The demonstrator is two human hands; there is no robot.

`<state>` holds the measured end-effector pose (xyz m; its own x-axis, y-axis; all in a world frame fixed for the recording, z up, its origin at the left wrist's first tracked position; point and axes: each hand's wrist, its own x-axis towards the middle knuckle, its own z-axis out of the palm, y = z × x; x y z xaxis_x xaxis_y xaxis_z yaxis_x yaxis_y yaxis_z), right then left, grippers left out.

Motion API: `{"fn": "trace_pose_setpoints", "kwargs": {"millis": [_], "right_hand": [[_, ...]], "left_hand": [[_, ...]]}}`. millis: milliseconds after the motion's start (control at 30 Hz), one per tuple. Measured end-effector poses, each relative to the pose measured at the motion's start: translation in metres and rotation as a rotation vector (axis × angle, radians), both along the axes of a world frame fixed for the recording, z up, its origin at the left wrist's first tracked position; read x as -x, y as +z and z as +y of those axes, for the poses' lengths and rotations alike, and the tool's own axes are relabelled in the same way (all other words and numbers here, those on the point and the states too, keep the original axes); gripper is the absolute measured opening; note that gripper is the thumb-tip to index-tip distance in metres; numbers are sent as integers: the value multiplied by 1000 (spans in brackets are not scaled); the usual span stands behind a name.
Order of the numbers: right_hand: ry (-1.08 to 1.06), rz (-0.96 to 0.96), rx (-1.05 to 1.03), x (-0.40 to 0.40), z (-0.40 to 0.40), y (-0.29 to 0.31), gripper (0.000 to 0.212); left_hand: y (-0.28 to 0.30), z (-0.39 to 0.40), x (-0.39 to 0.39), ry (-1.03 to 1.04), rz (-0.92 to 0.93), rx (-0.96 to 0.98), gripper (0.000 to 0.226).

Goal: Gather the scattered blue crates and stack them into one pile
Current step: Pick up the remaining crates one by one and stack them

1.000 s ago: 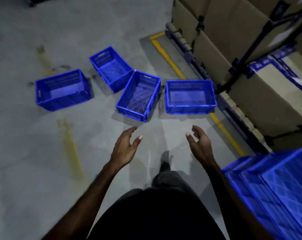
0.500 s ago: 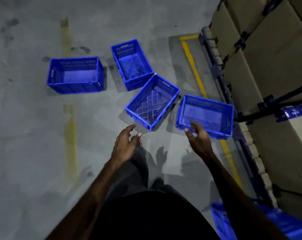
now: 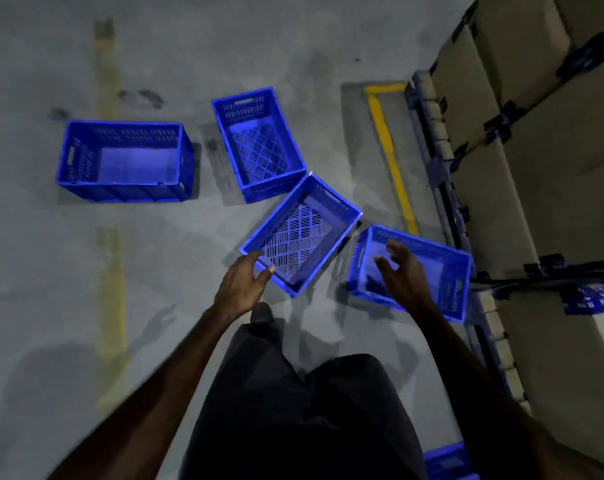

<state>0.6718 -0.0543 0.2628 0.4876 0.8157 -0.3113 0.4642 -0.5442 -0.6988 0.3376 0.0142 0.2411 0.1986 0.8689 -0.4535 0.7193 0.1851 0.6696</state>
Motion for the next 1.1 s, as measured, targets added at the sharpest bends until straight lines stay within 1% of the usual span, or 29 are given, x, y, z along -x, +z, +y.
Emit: {"fn": "trace_pose_setpoints", "kwargs": {"millis": [33,133,167,333,400,500,567,633,700,800,933,1000,1033,1067,1100], "right_hand": [[17,-9,24,-7,14,-7,85],[98,-28,111,-27,56,-30,56],[135,-48,121,-36,69,-43,53],[237,-52,157,-69,119,-98,51],[287,-60,160,-86,138,-124,47],[360,-67,205,-121,168,-181,36],[369,-36,230,-141,184,-216,36],[392,-24,253,-163,202,-258,38],[450,-49,284,-179,222,-300,39],[469,-76,312,-201,251,-363,48],[527,-132,341,-219,283,-446,59],[551,-152,365,-218,298,-474,63],[545,-160,362,-215,304,-486,64],[533,-165,353,-213,309,-495,62],[520,-172,344,-211,313,-510,57]], "left_hand": [[-6,10,-1,2,17,9,55],[-28,30,-6,27,51,24,54],[-38,33,-11,44,60,33,53],[-93,36,-27,172,99,130,56],[-124,32,-37,273,90,174,57],[-183,24,-63,435,75,233,54],[-216,20,-79,557,71,260,50],[-255,18,-96,655,64,244,43],[-293,19,-109,691,66,231,40],[-352,23,-124,705,72,219,41],[-437,25,-139,789,63,253,56],[-472,21,-148,831,83,278,58],[-491,17,-151,855,94,268,63],[-500,14,-154,896,86,262,70],[-515,10,-153,940,39,247,78]]}}
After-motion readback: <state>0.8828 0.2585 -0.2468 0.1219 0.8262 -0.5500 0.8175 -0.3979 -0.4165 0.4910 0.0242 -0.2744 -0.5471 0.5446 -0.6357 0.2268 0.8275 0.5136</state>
